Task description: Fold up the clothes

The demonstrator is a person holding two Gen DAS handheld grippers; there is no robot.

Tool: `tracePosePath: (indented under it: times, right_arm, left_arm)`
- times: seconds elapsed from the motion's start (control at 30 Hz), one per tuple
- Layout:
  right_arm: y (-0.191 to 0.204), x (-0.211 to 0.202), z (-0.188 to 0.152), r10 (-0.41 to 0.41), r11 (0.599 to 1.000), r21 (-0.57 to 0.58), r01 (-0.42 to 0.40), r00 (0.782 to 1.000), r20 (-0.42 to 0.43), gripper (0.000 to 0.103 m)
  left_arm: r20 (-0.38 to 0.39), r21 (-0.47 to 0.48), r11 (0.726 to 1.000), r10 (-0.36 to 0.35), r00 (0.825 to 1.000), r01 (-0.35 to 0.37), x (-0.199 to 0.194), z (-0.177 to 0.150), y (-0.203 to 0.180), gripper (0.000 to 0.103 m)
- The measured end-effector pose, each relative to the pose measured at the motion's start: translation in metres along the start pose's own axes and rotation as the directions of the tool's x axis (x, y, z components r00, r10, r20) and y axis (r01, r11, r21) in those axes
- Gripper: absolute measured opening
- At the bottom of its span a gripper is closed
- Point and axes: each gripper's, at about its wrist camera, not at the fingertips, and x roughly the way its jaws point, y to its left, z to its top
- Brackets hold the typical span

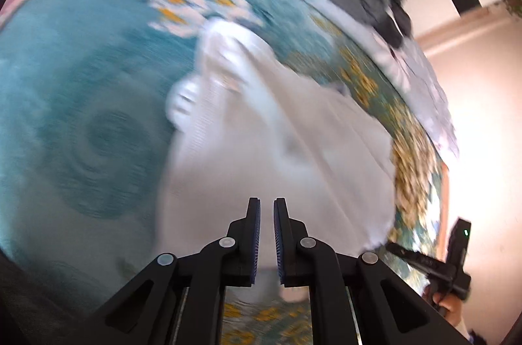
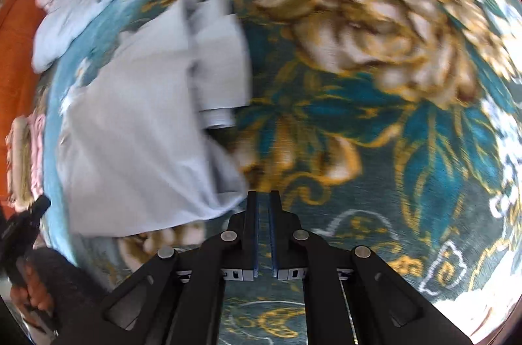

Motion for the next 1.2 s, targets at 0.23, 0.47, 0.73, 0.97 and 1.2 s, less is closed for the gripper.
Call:
tracePosePath:
  times: [0.23, 0.47, 0.73, 0.97, 1.2]
  right_arm:
    - [-0.005, 0.004, -0.016, 0.225, 0.969, 0.109, -0.223, 0.974, -0.006, 0.047]
    - [-0.020, 0.020, -0.019, 0.279, 0.897, 0.308, -0.316, 0.947, 0.160, 0.047]
    - [-0.006, 0.016, -0.011, 0.249, 0.885, 0.340, -0.319, 0.940, 0.233, 0.016]
    - [0.051, -0.002, 0.004, 0.238, 0.933, 0.214, -0.290, 0.942, 0.237, 0.009]
    - [0.183, -0.013, -0.029, 0.327, 0.915, -0.299, -0.272, 0.933, 0.152, 0.009]
  left_arm:
    - [-0.201, 0.125, 0.991, -0.024, 0.979, 0.051, 0.064, -0.024, -0.045, 0.012]
    - [-0.273, 0.082, 0.985, -0.124, 0.954, 0.151, 0.080, -0.036, -0.039, 0.017]
    - [-0.337, 0.040, 0.984, -0.151, 0.929, 0.174, 0.084, -0.041, -0.028, 0.026]
    - [-0.063, 0.011, 0.969, -0.246, 0.967, 0.247, 0.010, -0.017, -0.002, 0.026]
    - [0.312, -0.193, 0.933, -0.236, 0.920, 0.305, -0.074, 0.002, 0.093, 0.029]
